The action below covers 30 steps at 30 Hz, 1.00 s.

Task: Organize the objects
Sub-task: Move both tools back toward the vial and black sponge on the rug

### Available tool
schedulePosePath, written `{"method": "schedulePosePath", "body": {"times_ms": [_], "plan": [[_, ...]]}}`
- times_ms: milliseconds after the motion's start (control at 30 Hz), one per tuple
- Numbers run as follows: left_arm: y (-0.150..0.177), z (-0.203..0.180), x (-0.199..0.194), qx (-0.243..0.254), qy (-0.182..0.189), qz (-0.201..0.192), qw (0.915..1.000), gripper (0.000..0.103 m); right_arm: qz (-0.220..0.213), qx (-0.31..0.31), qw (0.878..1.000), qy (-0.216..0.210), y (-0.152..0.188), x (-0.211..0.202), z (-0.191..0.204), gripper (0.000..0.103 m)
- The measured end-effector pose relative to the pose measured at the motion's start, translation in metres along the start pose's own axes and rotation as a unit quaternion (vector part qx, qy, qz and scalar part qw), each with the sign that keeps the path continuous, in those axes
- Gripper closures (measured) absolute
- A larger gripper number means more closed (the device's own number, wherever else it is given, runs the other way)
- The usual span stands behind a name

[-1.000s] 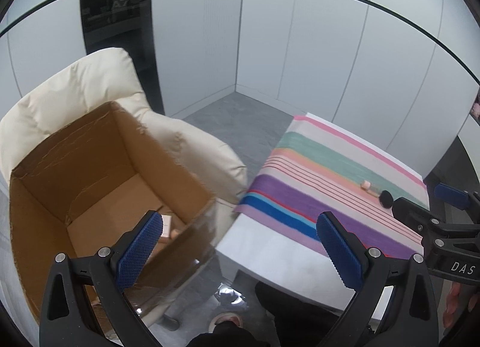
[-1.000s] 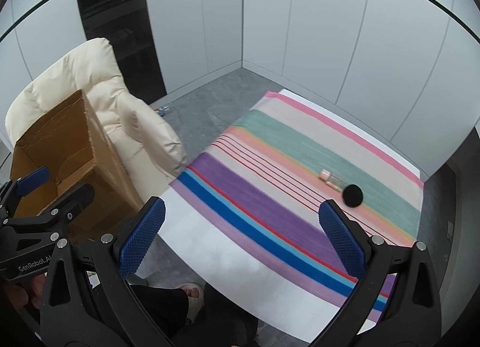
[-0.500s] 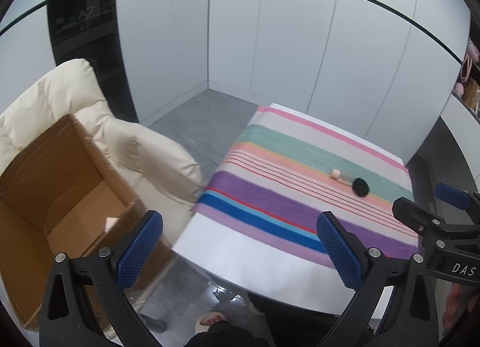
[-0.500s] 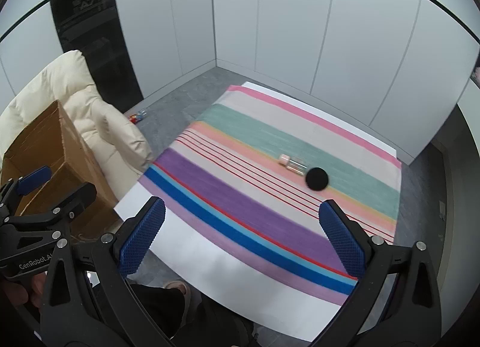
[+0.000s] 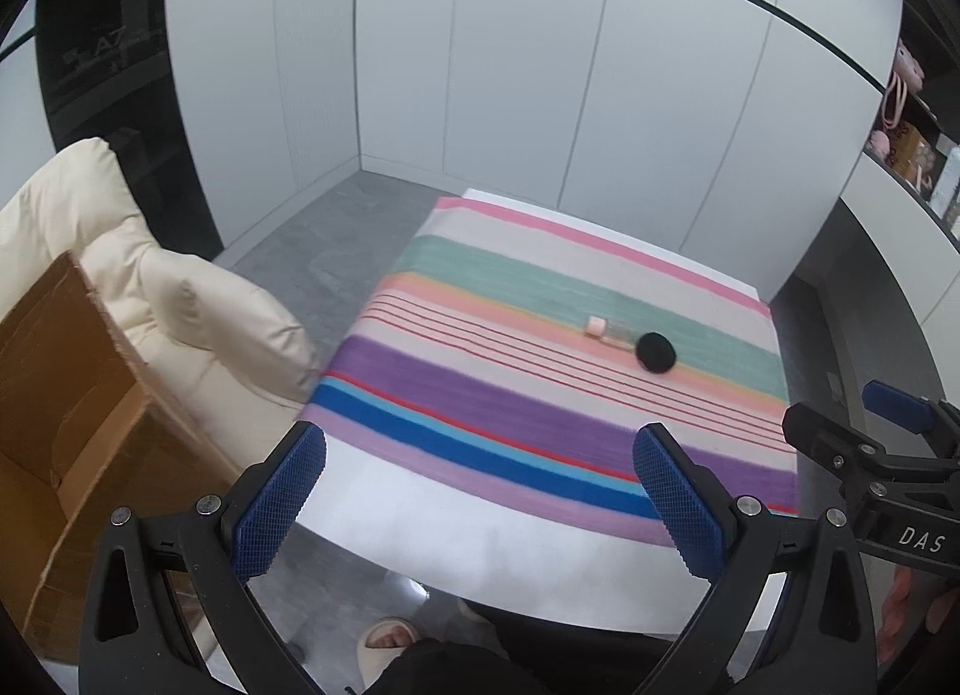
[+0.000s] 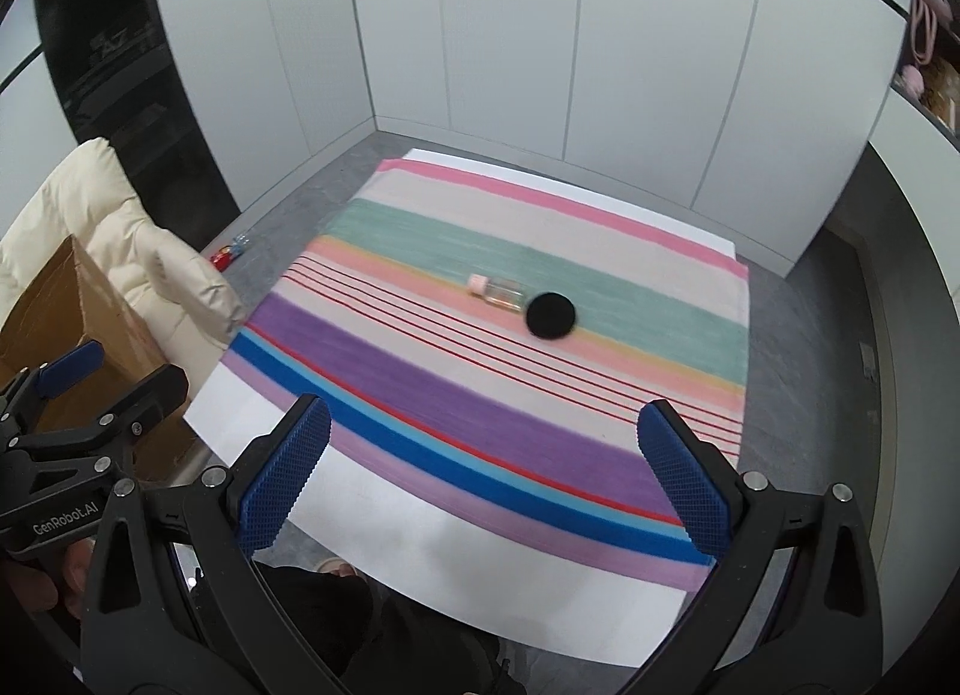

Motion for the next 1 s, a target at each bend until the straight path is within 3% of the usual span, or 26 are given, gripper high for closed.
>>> {"method": "schedulePosePath", "body": {"times_ms": [267, 533, 1000], "plan": [[-0.003, -0.023, 0.016, 0.002, 0.012, 0.015, 0.9998, 0.000, 0.032, 0.032, 0.999, 0.005, 0.015, 0.017, -0.036, 0.000], [-0.017, -0.035, 0.061, 0.030, 0.012, 0.041, 0.9986, 0.001, 0.056, 0.036, 0.997, 0.028, 0.009, 0.058, -0.056, 0.000], [-0.029, -0.032, 0.173, 0.054, 0.015, 0.084, 0.9949, 0.001, 0.083, 0.037, 0.996, 0.021, -0.008, 0.178, -0.048, 0.005]]}}
Point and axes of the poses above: each gripper's, at about its wrist camera, not at the fingertips, and x roughly the way its jaws point, z to its left, y to its underside, the point moved 8 cm from there along x, roughly the way its jaws point, and after that the axes turned 10 degrees about y, right-handed, at the moved point
